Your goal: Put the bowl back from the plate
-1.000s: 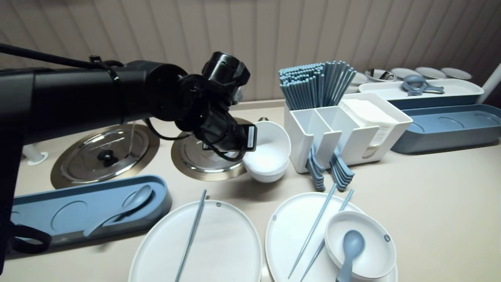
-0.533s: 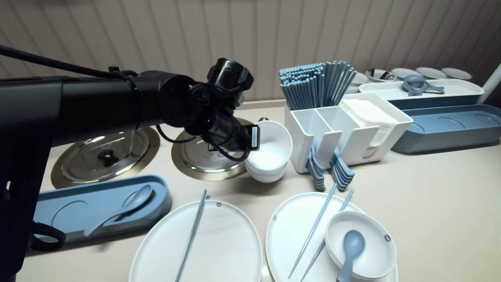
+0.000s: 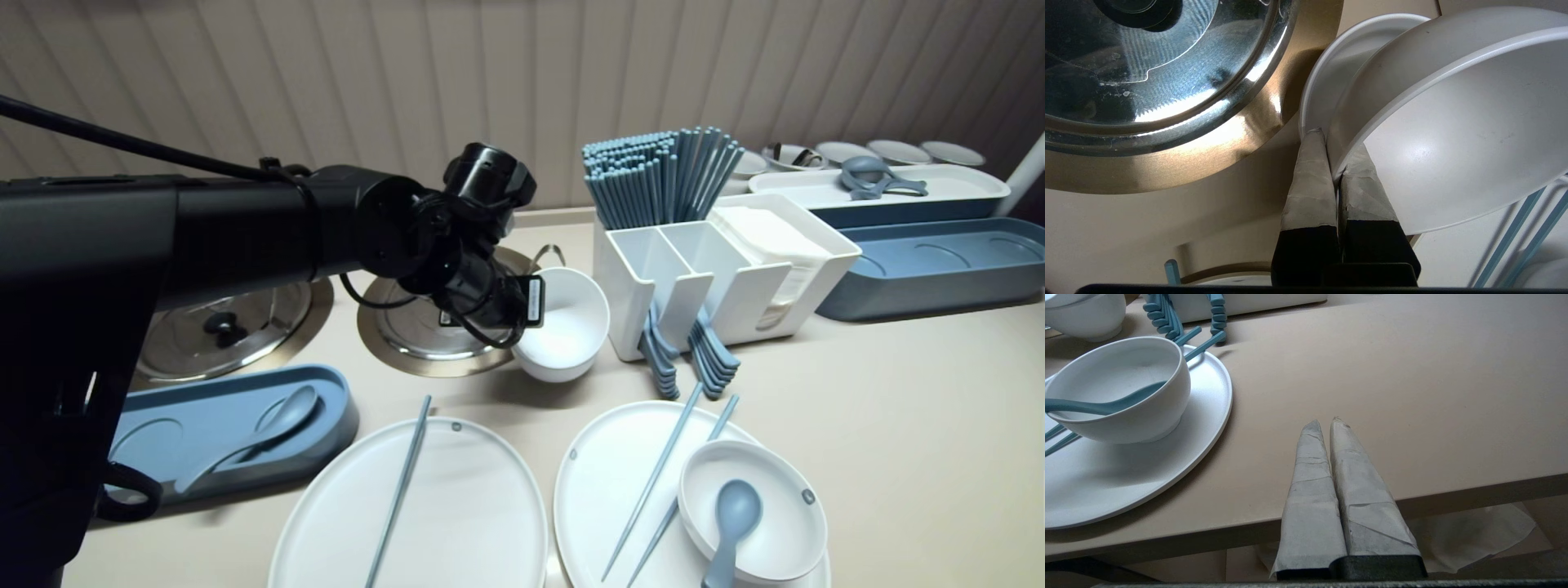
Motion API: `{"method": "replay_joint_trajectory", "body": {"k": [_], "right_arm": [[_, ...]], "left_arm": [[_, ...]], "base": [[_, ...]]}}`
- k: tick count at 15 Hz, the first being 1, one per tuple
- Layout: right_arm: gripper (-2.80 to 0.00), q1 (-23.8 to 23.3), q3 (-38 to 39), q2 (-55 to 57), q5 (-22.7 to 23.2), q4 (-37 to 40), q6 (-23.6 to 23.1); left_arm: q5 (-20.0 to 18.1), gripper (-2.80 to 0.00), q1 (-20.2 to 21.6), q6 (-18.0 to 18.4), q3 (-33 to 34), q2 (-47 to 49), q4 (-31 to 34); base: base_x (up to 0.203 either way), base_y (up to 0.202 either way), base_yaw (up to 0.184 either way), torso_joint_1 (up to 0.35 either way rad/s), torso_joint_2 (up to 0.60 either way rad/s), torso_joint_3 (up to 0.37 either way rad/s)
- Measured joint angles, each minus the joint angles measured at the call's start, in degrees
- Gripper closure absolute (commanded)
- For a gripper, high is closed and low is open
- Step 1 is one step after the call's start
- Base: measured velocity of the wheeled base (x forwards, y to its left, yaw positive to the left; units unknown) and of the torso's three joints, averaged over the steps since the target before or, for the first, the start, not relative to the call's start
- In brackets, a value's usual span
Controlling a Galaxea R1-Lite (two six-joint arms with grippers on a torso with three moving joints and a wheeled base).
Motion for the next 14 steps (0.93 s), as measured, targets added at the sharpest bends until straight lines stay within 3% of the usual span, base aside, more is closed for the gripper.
{"method": "replay_joint_trajectory", "body": {"k": [1, 2, 14], "right_arm": [[0.00, 0.00, 0.00, 0.00, 0.00, 0.00, 0.00], [0.00, 0.00, 0.00, 0.00, 0.00, 0.00, 0.02], [0.00, 0.00, 0.00, 0.00, 0.00, 0.00, 0.00]], "left_arm": [[-0.02, 0.00, 0.00, -0.03, 0.00, 0.00, 0.02], [-0.04, -2.80, -0.01, -0.13, 0.00, -0.06, 0.01], [-0.02, -2.80, -0.10, -0.41, 0.05, -3.14, -0.93]], "base": [[0.000, 0.000, 0.000, 0.000, 0.00, 0.000], [0.000, 0.000, 0.000, 0.000, 0.00, 0.000], [0.000, 0.000, 0.000, 0.000, 0.00, 0.000]]}}
